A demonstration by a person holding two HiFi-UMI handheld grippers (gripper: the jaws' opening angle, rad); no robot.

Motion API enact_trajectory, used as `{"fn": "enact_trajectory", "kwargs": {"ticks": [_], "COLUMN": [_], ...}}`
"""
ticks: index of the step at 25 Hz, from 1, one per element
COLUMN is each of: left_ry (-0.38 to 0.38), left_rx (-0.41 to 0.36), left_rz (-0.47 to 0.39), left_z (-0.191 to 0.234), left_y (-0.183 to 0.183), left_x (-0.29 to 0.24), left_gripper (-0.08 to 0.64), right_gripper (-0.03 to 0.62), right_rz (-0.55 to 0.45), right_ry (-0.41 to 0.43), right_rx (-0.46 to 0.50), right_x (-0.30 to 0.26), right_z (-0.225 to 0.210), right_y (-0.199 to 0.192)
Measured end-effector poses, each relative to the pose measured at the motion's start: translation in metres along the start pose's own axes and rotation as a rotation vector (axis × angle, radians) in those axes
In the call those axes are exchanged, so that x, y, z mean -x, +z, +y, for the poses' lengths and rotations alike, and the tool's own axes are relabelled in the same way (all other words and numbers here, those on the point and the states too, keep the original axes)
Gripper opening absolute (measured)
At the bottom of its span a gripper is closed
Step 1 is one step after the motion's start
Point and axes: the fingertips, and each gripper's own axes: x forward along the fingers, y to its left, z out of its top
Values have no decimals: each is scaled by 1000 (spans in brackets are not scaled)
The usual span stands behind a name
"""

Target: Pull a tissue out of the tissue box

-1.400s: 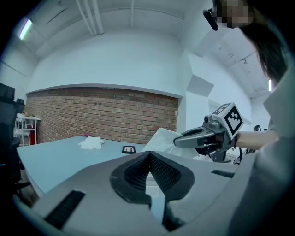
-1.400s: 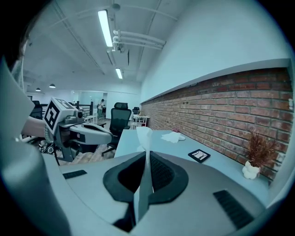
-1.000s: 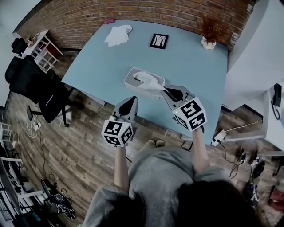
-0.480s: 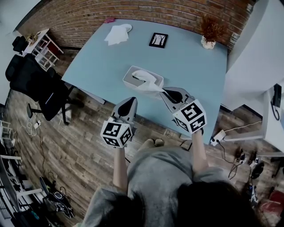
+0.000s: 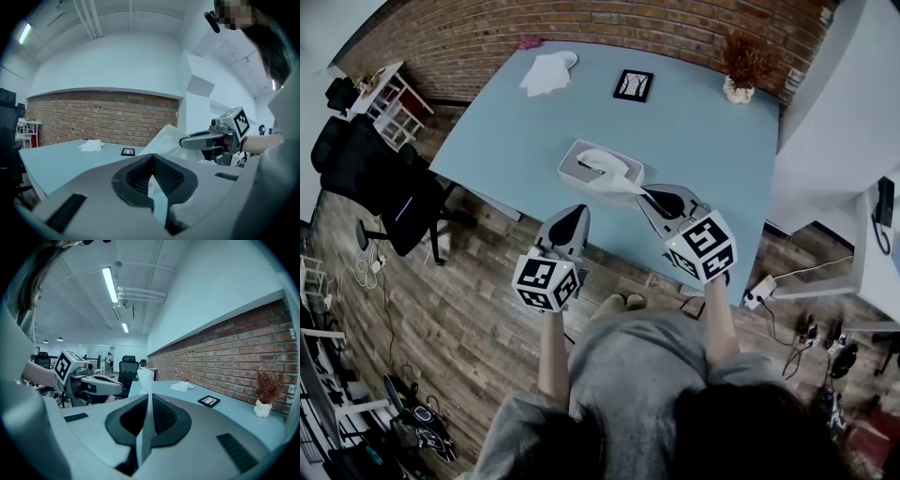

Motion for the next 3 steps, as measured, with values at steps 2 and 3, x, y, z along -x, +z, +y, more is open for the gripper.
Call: {"fn": "enact_trajectory", "kwargs": {"ticks": [2,3], "left_ry": [-1,-2], "left_rx": [-3,-4], "left_rz": [-5,-8], "left_z": [-1,-1], "left_y": [2,3], "left_x": [-1,-2], "left_gripper": [3,3], "right_gripper": [2,2], "right_rz": [-8,-11], "right_ry": [6,9], "right_rx": [1,1], "right_x": [0,1], "right_z": [0,0], "right_y": [2,3]}}
